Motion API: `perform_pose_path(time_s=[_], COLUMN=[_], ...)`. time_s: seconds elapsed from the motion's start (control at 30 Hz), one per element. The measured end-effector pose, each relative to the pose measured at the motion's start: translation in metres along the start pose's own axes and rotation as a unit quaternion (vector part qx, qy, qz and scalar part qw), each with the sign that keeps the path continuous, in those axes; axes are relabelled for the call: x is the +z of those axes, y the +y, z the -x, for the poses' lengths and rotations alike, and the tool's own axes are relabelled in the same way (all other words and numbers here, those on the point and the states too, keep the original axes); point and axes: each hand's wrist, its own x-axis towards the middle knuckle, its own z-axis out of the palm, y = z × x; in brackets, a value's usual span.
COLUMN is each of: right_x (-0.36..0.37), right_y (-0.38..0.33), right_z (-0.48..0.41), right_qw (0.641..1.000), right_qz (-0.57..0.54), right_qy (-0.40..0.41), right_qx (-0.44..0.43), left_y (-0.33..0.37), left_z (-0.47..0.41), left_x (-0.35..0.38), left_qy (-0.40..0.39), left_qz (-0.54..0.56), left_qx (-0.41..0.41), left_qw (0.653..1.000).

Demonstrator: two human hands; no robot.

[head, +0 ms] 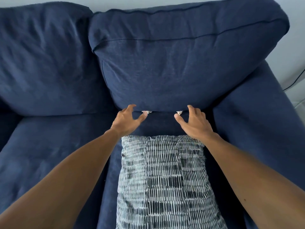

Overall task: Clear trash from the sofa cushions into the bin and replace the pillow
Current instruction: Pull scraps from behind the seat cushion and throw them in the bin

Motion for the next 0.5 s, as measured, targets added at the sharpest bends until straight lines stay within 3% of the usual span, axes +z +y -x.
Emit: perform_pose_path(time_s=[0.5], right_x=[0.092], right_y=[0.052], right_z=[-0.093], right_qw=[0.999], right_qz=[-0.010], right_qy=[-0.005], right_qx=[0.038], left_y=[-0.058], left_z=[-0.101], left_x=[0.078], left_qy=[0.023], left_qz=[-0.063], left_qx=[0.000], left_qw=[0.998])
